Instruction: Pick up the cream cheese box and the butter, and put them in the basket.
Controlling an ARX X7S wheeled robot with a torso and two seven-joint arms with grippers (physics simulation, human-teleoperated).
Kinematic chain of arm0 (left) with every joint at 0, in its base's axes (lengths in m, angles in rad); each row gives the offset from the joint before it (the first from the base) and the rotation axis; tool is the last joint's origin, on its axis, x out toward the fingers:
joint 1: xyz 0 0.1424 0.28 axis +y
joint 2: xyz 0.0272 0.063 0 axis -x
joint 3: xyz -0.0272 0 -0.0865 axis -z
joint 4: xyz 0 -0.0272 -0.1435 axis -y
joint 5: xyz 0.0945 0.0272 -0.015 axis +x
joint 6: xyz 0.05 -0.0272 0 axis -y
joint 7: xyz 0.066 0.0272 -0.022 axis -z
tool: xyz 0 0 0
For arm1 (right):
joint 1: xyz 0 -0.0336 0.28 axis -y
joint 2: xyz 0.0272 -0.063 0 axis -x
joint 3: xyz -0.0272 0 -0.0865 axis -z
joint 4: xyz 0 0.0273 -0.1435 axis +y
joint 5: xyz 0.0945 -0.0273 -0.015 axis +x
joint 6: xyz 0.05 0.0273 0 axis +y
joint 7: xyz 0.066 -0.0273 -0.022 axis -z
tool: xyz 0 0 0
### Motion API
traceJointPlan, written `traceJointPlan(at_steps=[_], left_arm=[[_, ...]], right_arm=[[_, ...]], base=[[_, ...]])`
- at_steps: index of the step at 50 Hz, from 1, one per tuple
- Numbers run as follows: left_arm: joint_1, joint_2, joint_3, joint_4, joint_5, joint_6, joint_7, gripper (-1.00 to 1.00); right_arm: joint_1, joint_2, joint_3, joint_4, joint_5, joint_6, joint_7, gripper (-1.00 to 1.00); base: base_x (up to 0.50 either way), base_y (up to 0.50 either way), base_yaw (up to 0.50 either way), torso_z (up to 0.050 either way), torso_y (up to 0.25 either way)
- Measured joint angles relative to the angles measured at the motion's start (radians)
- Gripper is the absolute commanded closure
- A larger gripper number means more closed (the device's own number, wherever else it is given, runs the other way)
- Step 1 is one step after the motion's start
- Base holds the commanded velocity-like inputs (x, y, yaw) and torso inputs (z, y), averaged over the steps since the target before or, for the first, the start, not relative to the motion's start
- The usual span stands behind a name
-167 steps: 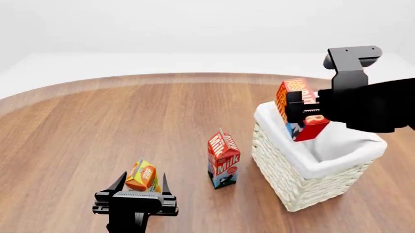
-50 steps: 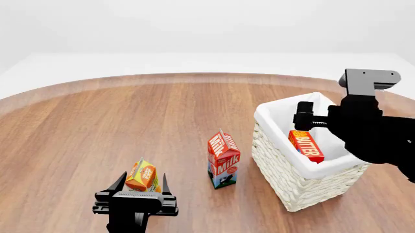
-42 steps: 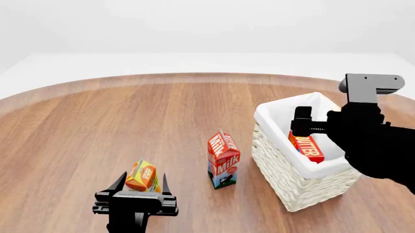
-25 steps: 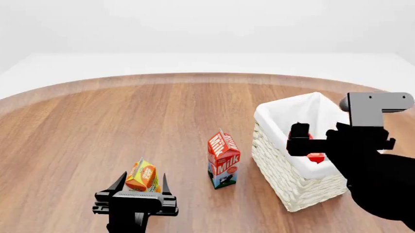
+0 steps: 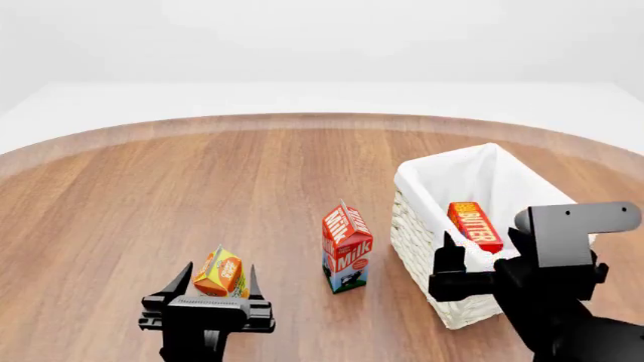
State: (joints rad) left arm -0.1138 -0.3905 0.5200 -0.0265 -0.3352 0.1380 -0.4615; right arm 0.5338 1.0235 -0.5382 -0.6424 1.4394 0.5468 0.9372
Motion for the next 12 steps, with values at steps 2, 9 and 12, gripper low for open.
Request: traceJointPlan(at_steps=[2, 9, 12], left_arm=[[0.002, -0.004, 0.000, 0.012, 0.003, -0.003, -0.005, -1.00], [0.012, -0.018, -0.003, 0.063, 0.013, -0.014, -0.025, -1.00], [0.018, -0.025, -0.004, 0.089, 0.019, -0.019, -0.035, -1.00]], right_arm=[[-0.015, 0.002, -0.001, -0.017, -0.007, -0.007, 0.004, -1.00], [-0.055, 0.012, -0.002, -0.066, -0.024, -0.027, 0.020, -1.00], [-0.068, 0.017, -0.001, -0.085, -0.029, -0.033, 0.028, -1.00]], base=[[0.00, 0.00, 0.00, 0.000, 0.000], [0.00, 0.00, 0.00, 0.000, 0.000], [0.00, 0.00, 0.00, 0.000, 0.000]])
